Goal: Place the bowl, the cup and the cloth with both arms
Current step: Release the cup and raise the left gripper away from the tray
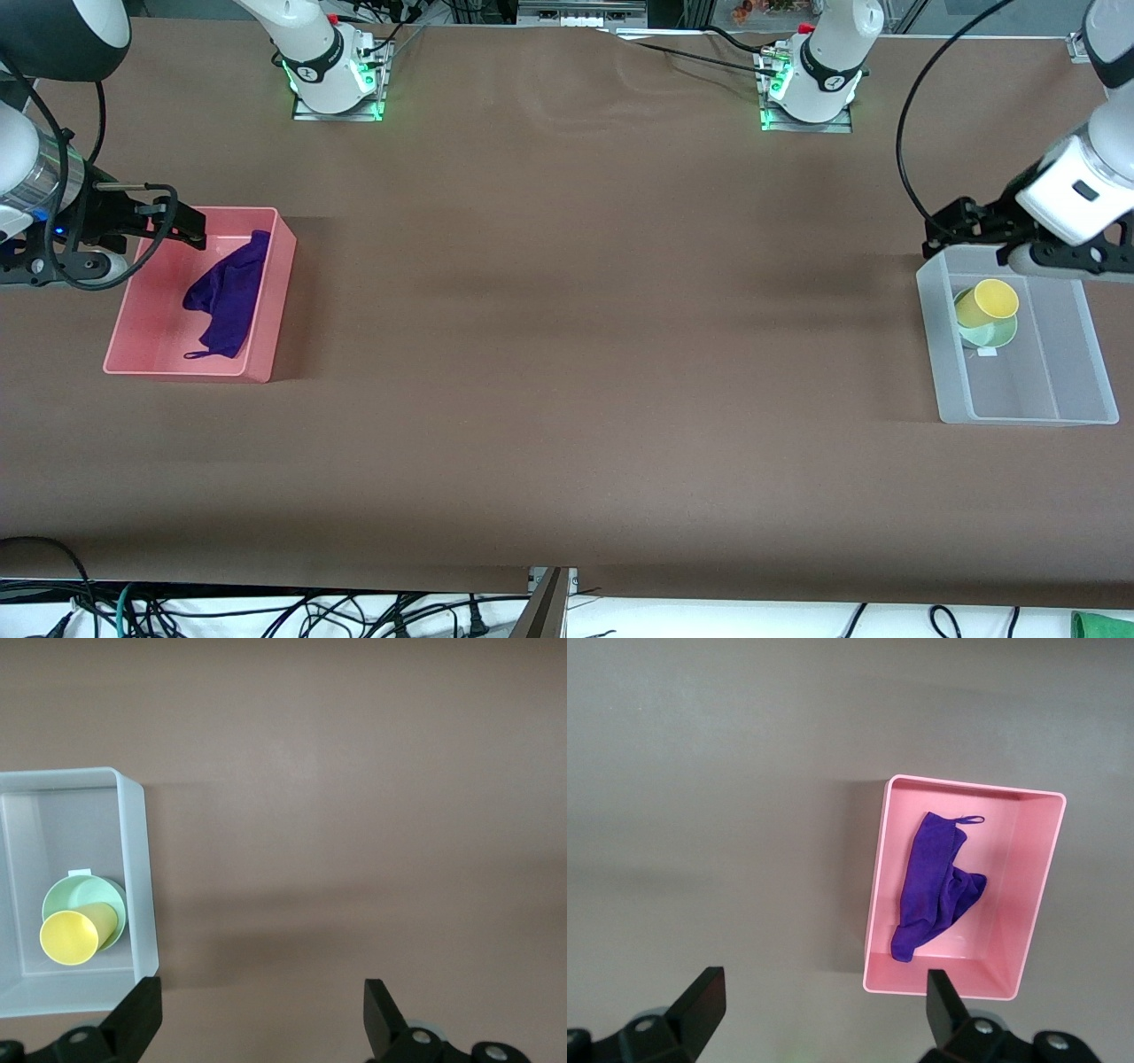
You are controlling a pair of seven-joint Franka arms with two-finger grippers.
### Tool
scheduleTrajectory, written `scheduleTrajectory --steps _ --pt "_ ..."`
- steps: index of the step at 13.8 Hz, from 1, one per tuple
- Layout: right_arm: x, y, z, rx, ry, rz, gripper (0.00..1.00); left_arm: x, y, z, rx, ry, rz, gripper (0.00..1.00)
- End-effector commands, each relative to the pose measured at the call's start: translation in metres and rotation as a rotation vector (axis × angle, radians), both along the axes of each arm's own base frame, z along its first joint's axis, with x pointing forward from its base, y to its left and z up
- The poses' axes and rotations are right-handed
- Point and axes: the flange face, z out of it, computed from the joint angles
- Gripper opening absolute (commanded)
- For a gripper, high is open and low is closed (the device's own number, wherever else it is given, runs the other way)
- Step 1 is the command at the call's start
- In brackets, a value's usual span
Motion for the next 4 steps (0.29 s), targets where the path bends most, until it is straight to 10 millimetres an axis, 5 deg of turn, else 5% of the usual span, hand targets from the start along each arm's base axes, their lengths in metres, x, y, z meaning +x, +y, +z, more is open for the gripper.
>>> scheduleTrajectory --steps 1,4 --pt "0.0030 -0.0011 0.0051 0.000 -0.003 -0.004 1.00 -0.0111 -0.0080 -0.0058 0.031 -0.015 -0.006 1.00" --pt "0.0030 -0.0011 0.0051 0.000 -0.003 -0.004 1.00 -0.0107 -0.0077 -0.0066 0.026 -0.013 -0.003 1.00"
